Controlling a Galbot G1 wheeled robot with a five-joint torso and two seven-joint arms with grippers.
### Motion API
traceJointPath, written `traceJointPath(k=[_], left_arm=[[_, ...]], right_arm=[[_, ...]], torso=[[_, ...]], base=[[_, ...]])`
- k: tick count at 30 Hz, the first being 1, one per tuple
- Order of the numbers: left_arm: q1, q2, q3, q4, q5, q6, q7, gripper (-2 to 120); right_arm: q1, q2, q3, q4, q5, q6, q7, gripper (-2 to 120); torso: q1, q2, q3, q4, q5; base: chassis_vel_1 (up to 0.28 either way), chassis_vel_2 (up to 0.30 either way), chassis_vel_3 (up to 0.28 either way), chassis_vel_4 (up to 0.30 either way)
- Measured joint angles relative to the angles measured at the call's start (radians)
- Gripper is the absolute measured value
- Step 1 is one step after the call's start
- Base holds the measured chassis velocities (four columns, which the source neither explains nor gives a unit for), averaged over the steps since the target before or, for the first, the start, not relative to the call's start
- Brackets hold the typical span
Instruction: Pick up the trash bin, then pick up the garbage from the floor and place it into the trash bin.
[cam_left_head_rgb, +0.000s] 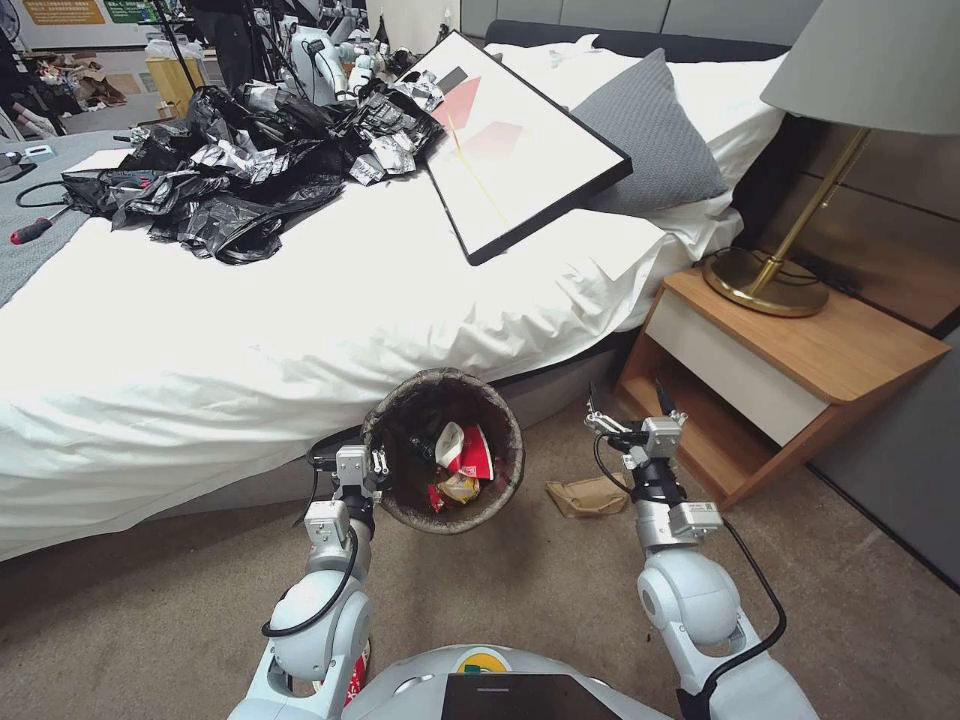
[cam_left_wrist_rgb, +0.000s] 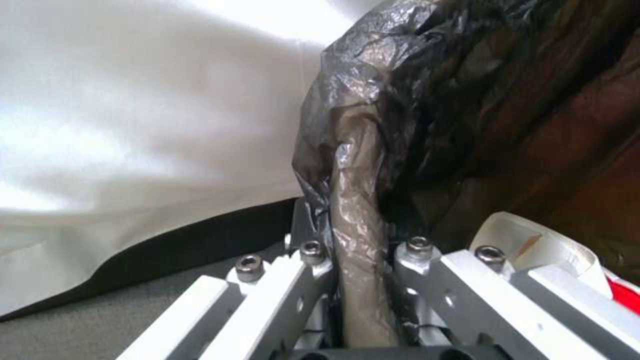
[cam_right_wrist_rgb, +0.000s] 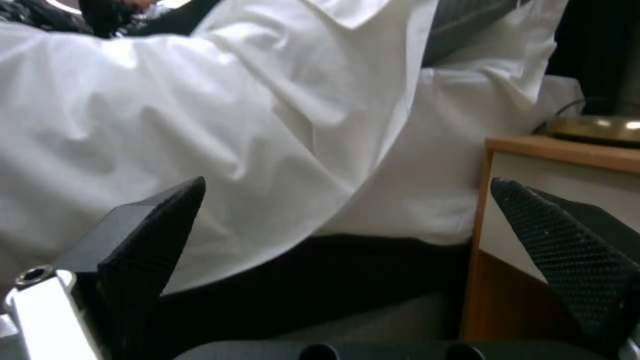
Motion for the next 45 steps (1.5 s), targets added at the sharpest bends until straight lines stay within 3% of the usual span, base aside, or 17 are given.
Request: traceJointPath(k=[11,14,19,22,29,38,45], left_arm=[[-0.001,0.0,-0.001,0.0,0.001,0.0,-0.001,4],[-0.001,0.0,-0.001,0.0,0.002,0.0,-0.001,4],[-0.001,0.001,-0.001,0.0,0.002,0.0,-0.002,4],[0.002,0.004,-0.003,-0.003,0.002,0.0,-0.003,4],[0.002,-0.001,0.001,-0.002,0.01,-0.002,-0.003,4],[0.008,-0.004,0.005,-0.002,0.017,-0.006,-0.004,4],[0.016,-0.006,0.005,-0.004,0.024,-0.011,-0.006,4]], right_arm=[[0.031,-0.024,0.036,-0.073,-0.024,-0.024,-0.088,100],[0.058,-0.061,0.091,-0.168,-0.095,-0.008,-0.278,100],[0.073,-0.082,0.113,-0.215,-0.14,0.026,-0.362,100],[0.118,-0.197,0.151,-0.39,-0.311,0.161,-0.633,100],[0.206,-0.239,0.139,-0.619,-0.482,0.273,-0.832,100],[0.336,-0.246,0.092,-0.792,-0.531,0.329,-0.903,100],[0.426,-0.243,0.043,-0.913,-0.564,0.335,-0.898,100]], torso=[[0.0,0.0,0.0,0.0001,0.0],[0.0,0.0,0.0,0.0,0.0002],[0.0,0.0,0.0,0.0,0.0002],[0.0,0.0,0.0,0.0,0.0001],[0.0,0.0,0.0,0.0001,0.0002],[0.0,0.0,0.0,0.0003,-0.0001],[0.0,0.0,0.0,0.0003,0.0]], base=[[0.0,0.0,0.0,0.0],[0.0,0.0,0.0,0.0],[0.0,0.0,0.0,0.0],[0.0,0.0,0.0,0.0],[0.0,0.0,0.0,0.0],[0.0,0.0,0.0,0.0],[0.0,0.0,0.0,0.0]])
